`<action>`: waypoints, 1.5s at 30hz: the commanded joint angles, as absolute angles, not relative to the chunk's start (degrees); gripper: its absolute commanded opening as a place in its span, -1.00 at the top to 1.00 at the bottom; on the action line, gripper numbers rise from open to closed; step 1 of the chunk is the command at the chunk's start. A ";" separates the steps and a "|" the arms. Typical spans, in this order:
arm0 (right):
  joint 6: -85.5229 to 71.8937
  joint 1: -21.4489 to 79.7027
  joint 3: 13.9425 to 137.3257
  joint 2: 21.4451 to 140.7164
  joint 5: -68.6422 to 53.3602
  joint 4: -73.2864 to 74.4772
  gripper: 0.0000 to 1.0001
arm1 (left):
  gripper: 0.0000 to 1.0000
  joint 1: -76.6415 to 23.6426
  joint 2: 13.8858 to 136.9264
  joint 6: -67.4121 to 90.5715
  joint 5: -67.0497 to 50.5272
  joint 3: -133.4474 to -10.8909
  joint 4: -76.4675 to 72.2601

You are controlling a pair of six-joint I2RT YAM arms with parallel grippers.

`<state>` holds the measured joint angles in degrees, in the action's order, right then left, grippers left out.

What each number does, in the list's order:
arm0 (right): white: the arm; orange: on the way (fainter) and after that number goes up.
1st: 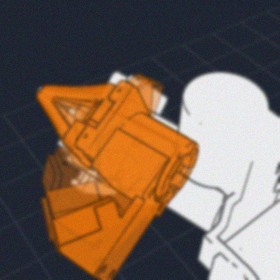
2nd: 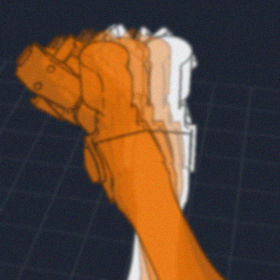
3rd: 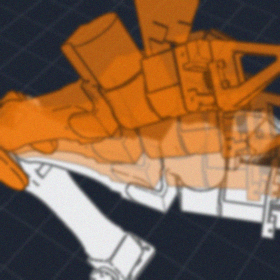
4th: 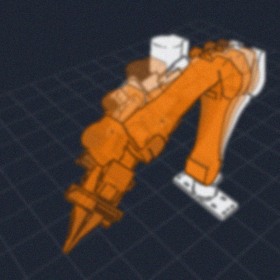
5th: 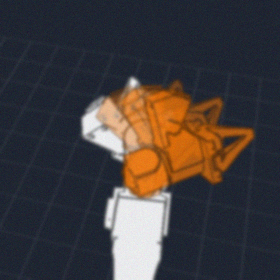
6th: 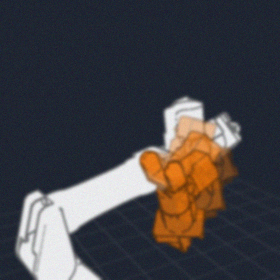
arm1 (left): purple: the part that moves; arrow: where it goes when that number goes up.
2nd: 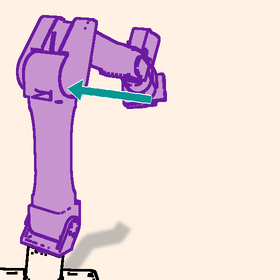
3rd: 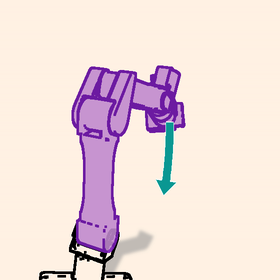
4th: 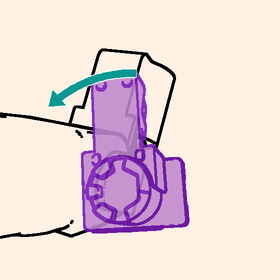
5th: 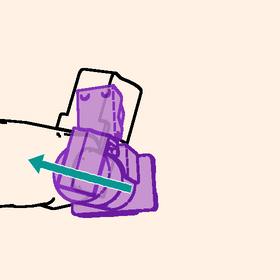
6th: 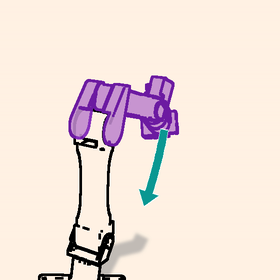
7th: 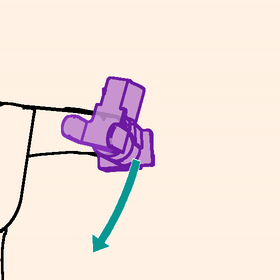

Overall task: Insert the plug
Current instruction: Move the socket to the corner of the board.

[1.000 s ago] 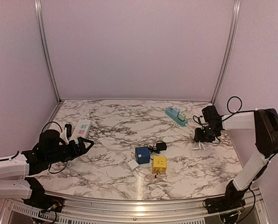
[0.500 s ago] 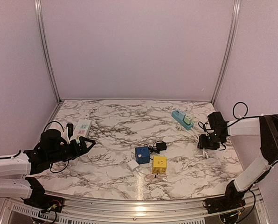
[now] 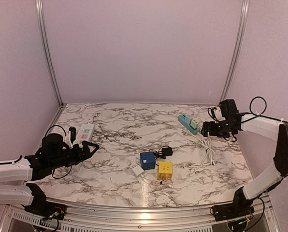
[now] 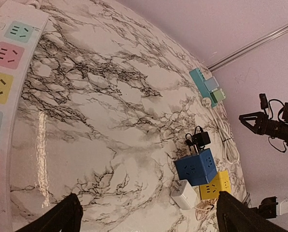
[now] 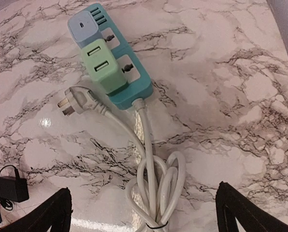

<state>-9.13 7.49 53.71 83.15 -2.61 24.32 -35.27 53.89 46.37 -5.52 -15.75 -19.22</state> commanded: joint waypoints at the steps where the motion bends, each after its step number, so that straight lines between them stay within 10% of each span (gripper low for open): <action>1: -6.00 8.13 60.92 90.58 -4.51 20.64 -0.97 | -0.98 -35.51 53.71 47.10 -6.12 -16.12 -20.96; 32: 2.15 13.00 92.05 122.39 -0.28 26.85 -0.72 | -0.98 -35.60 45.55 47.62 -3.21 -15.29 -13.06; 45: 1.86 12.79 92.69 123.01 2.16 27.71 -0.21 | -0.98 -35.60 45.18 47.81 -3.08 -14.73 -12.84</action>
<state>2.00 12.58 90.19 122.69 1.06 26.70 -35.46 45.63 47.62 -3.38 -15.55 -12.14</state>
